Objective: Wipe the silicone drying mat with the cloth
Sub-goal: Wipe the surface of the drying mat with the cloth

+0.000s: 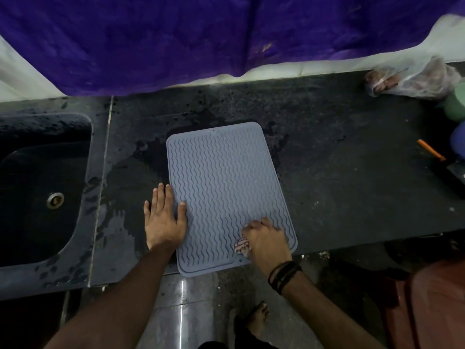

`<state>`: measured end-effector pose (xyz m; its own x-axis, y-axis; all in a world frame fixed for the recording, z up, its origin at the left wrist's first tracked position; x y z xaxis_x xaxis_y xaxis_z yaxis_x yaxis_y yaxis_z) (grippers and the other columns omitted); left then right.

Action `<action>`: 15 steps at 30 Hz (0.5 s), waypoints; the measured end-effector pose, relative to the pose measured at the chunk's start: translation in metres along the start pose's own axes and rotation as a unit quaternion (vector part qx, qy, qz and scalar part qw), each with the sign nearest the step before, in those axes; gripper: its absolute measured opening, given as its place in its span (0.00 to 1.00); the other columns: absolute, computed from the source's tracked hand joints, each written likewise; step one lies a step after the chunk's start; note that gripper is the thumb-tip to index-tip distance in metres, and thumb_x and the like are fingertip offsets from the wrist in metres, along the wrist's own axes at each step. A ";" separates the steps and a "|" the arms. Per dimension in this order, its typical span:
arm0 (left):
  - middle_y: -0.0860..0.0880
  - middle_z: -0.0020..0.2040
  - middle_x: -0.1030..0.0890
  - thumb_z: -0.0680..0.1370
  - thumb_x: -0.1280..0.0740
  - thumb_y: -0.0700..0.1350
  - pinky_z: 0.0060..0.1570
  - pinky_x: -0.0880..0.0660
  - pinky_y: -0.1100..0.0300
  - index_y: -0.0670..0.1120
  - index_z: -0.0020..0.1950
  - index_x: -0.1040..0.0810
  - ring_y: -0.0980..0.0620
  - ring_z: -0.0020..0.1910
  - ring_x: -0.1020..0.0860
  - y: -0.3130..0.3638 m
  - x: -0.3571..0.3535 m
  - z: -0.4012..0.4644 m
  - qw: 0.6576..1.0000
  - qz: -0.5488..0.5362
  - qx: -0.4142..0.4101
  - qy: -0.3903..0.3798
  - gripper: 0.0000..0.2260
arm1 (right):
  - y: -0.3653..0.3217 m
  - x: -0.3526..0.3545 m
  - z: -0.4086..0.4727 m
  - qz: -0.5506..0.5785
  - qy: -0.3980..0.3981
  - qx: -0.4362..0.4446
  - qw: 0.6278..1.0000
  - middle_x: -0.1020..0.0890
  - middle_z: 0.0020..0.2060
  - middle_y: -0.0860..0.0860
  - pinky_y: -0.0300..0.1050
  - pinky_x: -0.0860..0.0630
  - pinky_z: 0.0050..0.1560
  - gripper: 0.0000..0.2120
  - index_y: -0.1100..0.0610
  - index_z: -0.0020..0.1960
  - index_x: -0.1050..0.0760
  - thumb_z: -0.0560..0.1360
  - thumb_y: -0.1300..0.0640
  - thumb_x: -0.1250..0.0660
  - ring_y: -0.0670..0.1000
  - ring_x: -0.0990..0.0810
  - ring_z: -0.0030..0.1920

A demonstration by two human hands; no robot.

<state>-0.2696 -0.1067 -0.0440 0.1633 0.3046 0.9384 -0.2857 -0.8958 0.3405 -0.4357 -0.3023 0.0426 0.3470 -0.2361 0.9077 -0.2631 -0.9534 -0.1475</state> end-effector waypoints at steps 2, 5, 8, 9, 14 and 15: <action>0.47 0.82 0.47 0.81 0.55 0.62 0.79 0.56 0.46 0.46 0.82 0.47 0.50 0.81 0.51 0.001 0.001 -0.001 1.000 -0.004 0.002 0.000 0.33 | 0.002 0.007 0.005 0.011 0.009 -0.002 1.000 0.22 0.59 0.50 0.50 0.24 0.57 0.15 0.53 0.59 0.24 0.74 0.50 0.31 0.52 0.28 0.62; 0.48 0.82 0.48 0.81 0.55 0.62 0.79 0.56 0.47 0.47 0.82 0.47 0.51 0.81 0.51 0.001 0.002 -0.001 1.000 -0.005 0.006 0.000 0.33 | 0.004 0.023 0.022 0.042 0.054 -0.006 0.998 0.20 0.57 0.50 0.47 0.23 0.55 0.13 0.53 0.57 0.22 0.74 0.55 0.32 0.51 0.27 0.59; 0.48 0.82 0.48 0.81 0.55 0.62 0.79 0.57 0.48 0.46 0.82 0.47 0.51 0.81 0.52 0.003 0.004 -0.001 1.000 -0.004 0.006 0.000 0.33 | 0.003 0.032 0.044 0.046 0.084 -0.007 0.995 0.21 0.59 0.50 0.47 0.24 0.56 0.15 0.54 0.60 0.23 0.75 0.61 0.35 0.52 0.27 0.61; 0.48 0.82 0.48 0.81 0.54 0.62 0.79 0.57 0.48 0.46 0.82 0.47 0.51 0.81 0.52 0.003 0.004 -0.001 1.000 -0.006 0.006 -0.001 0.33 | 0.002 0.034 0.049 0.039 0.080 -0.007 0.996 0.21 0.60 0.51 0.48 0.24 0.56 0.15 0.54 0.61 0.23 0.75 0.62 0.36 0.52 0.28 0.62; 0.48 0.82 0.48 0.81 0.53 0.61 0.79 0.57 0.48 0.46 0.82 0.47 0.50 0.81 0.51 0.003 0.005 -0.001 1.000 -0.007 0.007 -0.003 0.33 | -0.001 0.021 0.047 0.015 0.044 0.011 0.999 0.24 0.62 0.53 0.51 0.26 0.58 0.16 0.56 0.62 0.25 0.74 0.60 0.34 0.55 0.31 0.64; 0.48 0.82 0.48 0.81 0.54 0.61 0.79 0.57 0.48 0.46 0.82 0.47 0.50 0.81 0.51 0.003 0.005 -0.001 1.000 -0.007 0.007 -0.003 0.33 | -0.001 0.016 0.042 0.012 0.036 0.013 0.999 0.24 0.63 0.53 0.52 0.26 0.59 0.17 0.56 0.62 0.25 0.74 0.60 0.33 0.55 0.31 0.64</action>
<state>-0.2708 -0.1079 -0.0379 0.1734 0.3158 0.9328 -0.2693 -0.8959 0.3534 -0.3918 -0.3135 0.0410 0.2745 -0.2454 0.9297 -0.2476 -0.9523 -0.1783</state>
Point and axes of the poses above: each hand's wrist, its own z-axis towards the middle knuckle, its own x-axis out of the back of the hand, y = z × x, the point moved 2 cm from there along z, towards the middle knuckle
